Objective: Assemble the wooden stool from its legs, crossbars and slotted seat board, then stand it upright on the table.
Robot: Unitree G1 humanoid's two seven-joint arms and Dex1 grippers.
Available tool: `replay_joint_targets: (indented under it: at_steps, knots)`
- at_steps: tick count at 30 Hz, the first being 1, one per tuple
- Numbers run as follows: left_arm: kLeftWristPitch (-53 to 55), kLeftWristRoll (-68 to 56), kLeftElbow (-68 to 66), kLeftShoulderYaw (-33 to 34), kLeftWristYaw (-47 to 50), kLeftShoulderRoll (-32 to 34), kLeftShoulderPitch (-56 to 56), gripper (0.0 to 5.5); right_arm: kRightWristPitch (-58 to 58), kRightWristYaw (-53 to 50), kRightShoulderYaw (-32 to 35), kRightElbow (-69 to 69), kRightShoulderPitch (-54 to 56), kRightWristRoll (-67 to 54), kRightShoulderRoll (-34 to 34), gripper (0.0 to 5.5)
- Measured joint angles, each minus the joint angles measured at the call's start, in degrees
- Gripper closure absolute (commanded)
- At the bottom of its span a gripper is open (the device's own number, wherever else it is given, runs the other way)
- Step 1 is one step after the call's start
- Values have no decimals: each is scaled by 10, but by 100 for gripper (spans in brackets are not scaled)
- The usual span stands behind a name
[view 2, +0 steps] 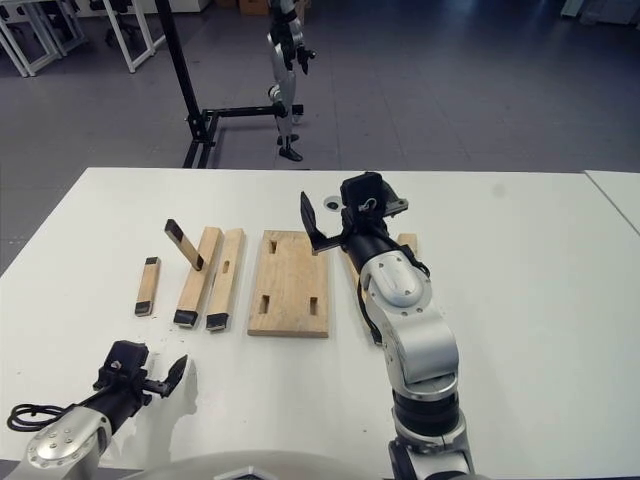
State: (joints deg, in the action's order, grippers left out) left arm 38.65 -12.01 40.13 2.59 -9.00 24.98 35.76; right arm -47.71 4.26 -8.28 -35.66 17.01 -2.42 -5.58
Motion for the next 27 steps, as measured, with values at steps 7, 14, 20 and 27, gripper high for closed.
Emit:
replay_joint_targets:
  at_steps: [7, 14, 20, 27]
  knots:
    - [-32, 42, -145, -46, 31, -66, -164, 125, -2, 3, 4, 7, 26, -1, 1, 1]
    - [-16, 56, -243, -36, 54, -107, -283, 177, -9, 12, 8, 15, 43, -2, -1, 1]
    - [64, 57, -218, -37, 67, -132, -292, 277, -20, 12, 14, 15, 61, -3, 1, 1]
    - [59, 52, -231, -13, 69, -151, -293, 341, -44, 2, 54, 13, 132, -12, 6, 1]
